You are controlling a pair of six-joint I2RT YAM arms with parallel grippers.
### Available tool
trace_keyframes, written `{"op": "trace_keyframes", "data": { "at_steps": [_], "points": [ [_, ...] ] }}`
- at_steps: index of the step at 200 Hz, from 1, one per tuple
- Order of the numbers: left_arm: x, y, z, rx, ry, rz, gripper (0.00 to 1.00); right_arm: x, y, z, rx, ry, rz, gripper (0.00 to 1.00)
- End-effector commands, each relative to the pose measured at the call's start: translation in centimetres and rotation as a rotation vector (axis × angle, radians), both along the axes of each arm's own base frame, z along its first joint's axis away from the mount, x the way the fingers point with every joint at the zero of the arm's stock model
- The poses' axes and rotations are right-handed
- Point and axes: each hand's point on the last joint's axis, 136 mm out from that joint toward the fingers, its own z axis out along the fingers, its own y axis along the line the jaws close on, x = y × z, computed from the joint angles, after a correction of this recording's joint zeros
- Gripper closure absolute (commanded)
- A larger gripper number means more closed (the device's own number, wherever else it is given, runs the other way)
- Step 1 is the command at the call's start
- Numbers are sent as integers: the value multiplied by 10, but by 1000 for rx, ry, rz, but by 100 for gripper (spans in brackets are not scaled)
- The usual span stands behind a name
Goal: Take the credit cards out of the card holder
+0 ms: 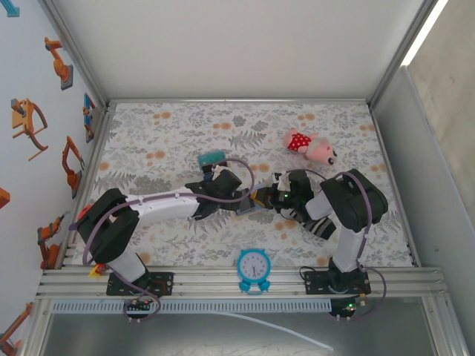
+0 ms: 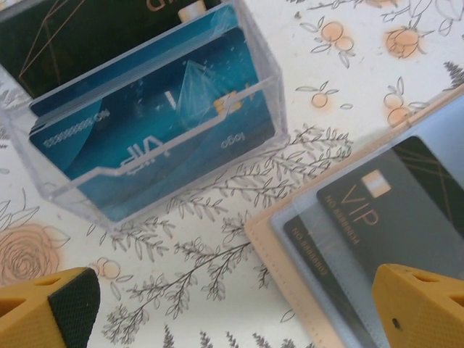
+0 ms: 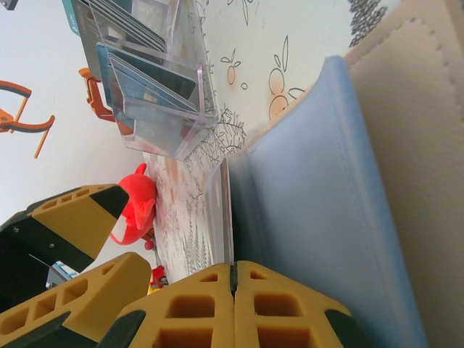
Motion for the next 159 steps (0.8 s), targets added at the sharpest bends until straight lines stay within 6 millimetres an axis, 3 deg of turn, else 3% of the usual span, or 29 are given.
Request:
{"op": "trace_keyframes", "data": {
  "at_steps": [1, 92, 159],
  "points": [
    [3, -11, -5, 12, 4, -30, 3, 3, -1, 2, 2, -36, 0, 100],
    [1, -9, -37, 99, 57, -47, 3, 2, -1, 5, 6, -41, 4, 100],
    [-5, -1, -48, 148, 91, -50, 3, 3, 0, 8, -17, -45, 20, 100]
  ]
}}
